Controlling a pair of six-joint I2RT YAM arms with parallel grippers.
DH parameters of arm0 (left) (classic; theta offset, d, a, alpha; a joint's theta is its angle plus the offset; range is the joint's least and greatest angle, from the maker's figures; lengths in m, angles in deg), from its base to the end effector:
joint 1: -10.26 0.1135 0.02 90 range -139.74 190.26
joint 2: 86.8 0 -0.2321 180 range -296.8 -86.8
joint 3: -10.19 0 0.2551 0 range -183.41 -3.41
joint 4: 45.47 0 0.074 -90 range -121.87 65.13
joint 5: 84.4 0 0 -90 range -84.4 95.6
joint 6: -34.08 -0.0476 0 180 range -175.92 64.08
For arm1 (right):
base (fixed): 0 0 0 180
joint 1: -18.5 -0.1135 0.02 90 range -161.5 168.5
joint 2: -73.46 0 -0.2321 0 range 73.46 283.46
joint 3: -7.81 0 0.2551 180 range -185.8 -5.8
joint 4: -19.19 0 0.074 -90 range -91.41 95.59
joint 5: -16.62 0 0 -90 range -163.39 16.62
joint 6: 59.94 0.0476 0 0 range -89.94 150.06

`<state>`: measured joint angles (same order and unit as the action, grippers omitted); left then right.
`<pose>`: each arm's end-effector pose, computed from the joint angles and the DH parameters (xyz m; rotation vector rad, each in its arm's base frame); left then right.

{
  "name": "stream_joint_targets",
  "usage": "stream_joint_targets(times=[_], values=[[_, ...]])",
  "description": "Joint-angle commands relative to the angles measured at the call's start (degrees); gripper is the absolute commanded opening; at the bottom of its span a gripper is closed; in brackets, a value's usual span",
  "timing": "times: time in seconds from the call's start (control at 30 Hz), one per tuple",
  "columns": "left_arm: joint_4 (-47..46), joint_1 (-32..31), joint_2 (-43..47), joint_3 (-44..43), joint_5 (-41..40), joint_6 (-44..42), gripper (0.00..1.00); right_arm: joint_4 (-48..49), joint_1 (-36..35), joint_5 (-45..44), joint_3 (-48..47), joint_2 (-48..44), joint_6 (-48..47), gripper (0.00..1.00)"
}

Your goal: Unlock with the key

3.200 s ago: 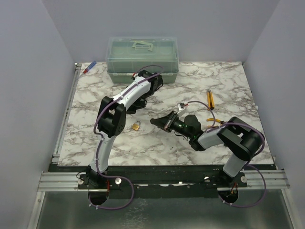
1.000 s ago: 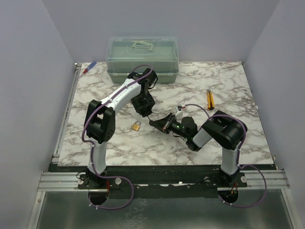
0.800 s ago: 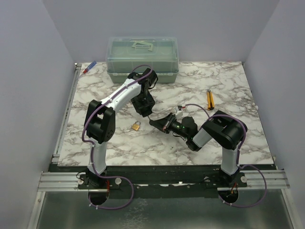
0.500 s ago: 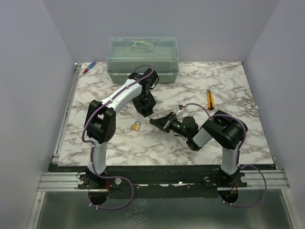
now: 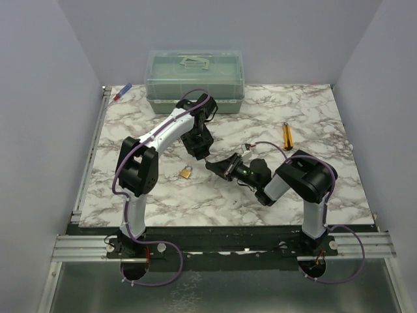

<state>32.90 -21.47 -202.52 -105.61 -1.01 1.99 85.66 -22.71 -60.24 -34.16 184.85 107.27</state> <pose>0.3435 -0.2059 0.2042 -0.6768 2.8347 -0.0913 0.2295 0.2154 0.0846 0.3961 1.9031 1.6906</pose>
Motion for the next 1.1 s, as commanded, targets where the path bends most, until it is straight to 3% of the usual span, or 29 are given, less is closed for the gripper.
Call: stream_joint_targets(times=[0.0,1.07], values=[[-0.09,-0.35,3.06,-1.99,0.52,0.72,0.0,1.03,0.27,0.26,-0.29,2.15,0.48,0.0],[-2.01,-0.71,2.34,0.2,-0.24,1.09,0.0,2.6,0.25,1.93,-0.85,0.47,-1.01,0.0]])
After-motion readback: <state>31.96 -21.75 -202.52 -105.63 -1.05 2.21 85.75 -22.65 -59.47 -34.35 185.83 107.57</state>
